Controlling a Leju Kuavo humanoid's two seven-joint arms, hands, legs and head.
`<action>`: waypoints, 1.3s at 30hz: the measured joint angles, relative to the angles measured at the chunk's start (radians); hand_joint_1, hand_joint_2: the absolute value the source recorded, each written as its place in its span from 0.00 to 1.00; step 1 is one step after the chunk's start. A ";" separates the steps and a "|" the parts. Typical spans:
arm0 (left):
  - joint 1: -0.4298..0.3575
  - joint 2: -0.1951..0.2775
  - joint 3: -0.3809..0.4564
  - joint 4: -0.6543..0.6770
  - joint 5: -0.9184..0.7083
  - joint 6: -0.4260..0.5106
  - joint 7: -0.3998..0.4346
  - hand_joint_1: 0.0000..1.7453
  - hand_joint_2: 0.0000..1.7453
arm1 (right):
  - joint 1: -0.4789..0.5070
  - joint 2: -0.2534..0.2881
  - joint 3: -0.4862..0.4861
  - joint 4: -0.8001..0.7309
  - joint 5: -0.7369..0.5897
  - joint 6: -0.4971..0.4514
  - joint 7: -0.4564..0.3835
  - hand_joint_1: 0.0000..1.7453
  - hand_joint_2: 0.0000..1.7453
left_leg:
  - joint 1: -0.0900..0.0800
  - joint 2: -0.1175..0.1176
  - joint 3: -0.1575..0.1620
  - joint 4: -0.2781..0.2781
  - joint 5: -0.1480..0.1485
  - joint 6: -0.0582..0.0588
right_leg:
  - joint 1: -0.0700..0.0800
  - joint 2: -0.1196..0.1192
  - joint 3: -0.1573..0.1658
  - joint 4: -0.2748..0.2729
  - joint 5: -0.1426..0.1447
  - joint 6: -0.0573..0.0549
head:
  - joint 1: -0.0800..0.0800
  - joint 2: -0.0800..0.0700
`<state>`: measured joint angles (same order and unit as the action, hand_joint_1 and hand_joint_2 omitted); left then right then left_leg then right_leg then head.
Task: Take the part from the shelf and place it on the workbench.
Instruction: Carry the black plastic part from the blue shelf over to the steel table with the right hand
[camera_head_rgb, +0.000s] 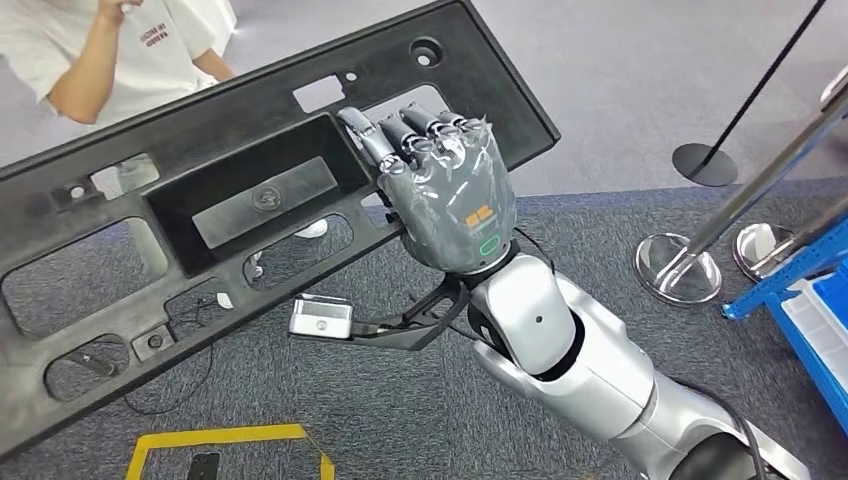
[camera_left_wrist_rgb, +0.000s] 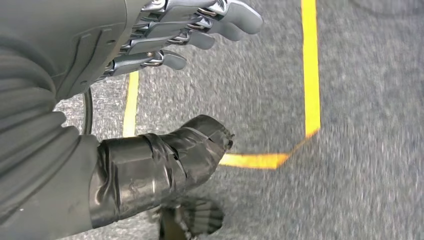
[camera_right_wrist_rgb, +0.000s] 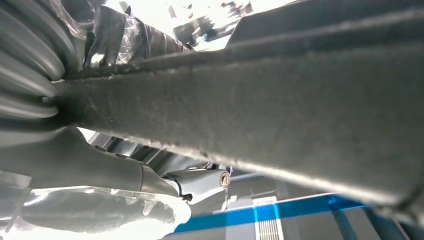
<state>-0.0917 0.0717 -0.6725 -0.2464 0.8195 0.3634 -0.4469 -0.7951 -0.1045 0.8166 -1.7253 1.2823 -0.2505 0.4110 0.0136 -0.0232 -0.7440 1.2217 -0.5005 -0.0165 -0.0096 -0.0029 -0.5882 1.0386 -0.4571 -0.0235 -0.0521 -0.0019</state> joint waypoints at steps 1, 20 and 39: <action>-0.001 0.000 0.000 0.000 0.000 0.000 0.000 0.00 1.00 | 0.001 0.000 0.000 0.000 -0.001 -0.001 -0.001 1.00 1.00 | 0.001 0.008 -0.029 0.052 -0.015 -0.002 | 0.002 -0.012 0.001 0.000 -0.002 -0.002 | 0.000 0.000; -0.007 0.003 0.000 0.000 -0.010 -0.034 0.002 0.00 1.00 | 0.005 0.002 0.000 -0.016 -0.007 -0.001 -0.010 1.00 1.00 | -0.015 -0.047 0.111 -0.200 0.090 0.066 | -0.001 0.015 -0.088 0.168 -0.045 0.044 | 0.006 0.000; 0.001 0.001 -0.001 0.000 -0.012 -0.063 -0.005 0.00 1.00 | 0.007 0.005 0.006 -0.028 0.009 0.003 -0.023 1.00 1.00 | -0.022 0.078 0.085 -0.184 0.084 0.030 | 0.011 -0.089 0.011 -0.002 -0.016 0.024 | -0.008 0.000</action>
<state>-0.0911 0.0729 -0.6733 -0.2466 0.8073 0.3000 -0.4522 -0.7883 -0.0994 0.8226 -1.7529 1.2910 -0.2471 0.3876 -0.0083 0.0546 -0.6587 1.0374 -0.4161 0.0136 0.0013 -0.0916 -0.5769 1.0369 -0.4736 0.0004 -0.0599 -0.0019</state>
